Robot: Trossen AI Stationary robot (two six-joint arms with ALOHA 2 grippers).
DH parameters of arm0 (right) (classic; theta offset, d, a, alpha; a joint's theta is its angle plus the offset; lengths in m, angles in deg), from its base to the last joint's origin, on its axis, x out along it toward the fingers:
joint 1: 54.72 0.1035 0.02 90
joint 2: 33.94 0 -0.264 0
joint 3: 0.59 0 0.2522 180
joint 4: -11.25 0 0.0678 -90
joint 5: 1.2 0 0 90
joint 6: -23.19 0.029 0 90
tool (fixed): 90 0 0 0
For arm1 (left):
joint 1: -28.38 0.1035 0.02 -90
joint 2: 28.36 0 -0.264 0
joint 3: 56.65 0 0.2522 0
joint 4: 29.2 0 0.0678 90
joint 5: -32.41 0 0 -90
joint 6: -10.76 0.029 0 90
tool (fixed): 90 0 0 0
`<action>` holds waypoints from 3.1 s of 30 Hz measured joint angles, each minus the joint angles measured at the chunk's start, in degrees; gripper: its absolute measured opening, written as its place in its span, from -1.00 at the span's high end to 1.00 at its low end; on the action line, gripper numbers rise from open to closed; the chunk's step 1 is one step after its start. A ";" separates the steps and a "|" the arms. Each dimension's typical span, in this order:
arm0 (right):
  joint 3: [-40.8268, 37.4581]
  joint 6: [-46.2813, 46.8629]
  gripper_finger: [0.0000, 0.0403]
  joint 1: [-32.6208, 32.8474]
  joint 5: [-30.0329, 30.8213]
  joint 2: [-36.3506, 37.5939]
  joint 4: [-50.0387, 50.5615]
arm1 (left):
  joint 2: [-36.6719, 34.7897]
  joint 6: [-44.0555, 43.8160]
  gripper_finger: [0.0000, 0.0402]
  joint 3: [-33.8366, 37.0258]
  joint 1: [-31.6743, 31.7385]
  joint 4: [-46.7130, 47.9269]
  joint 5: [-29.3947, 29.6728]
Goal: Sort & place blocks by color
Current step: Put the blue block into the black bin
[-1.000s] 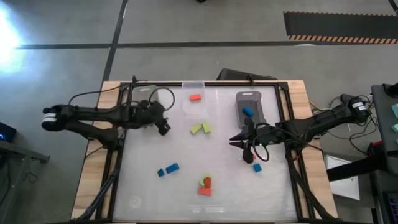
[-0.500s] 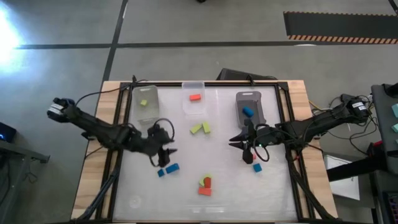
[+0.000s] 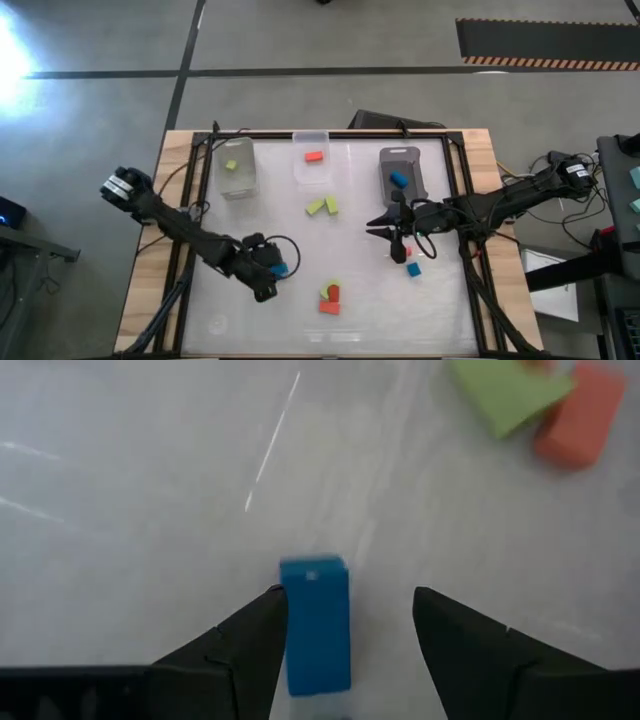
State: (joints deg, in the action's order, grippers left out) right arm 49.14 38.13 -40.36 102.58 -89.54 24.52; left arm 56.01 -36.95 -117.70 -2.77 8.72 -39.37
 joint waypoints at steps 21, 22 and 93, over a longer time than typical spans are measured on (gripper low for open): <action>0.00 0.04 0.60 0.00 0.00 0.00 -0.04 | 7.65 0.00 0.00 -0.04 0.04 -0.58 0.69; -0.02 0.04 0.61 0.01 0.00 0.00 -0.04 | 8.16 0.00 0.00 -0.02 0.06 -0.88 0.73; 4.97 -24.09 -0.11 -0.01 -9.74 -22.47 -49.51 | 1.89 57.63 0.37 5.00 7.96 -75.17 10.88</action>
State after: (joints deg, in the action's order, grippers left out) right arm 54.11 14.04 -40.38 92.84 -112.01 -24.99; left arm 57.90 20.68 -112.70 5.18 -66.45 -28.50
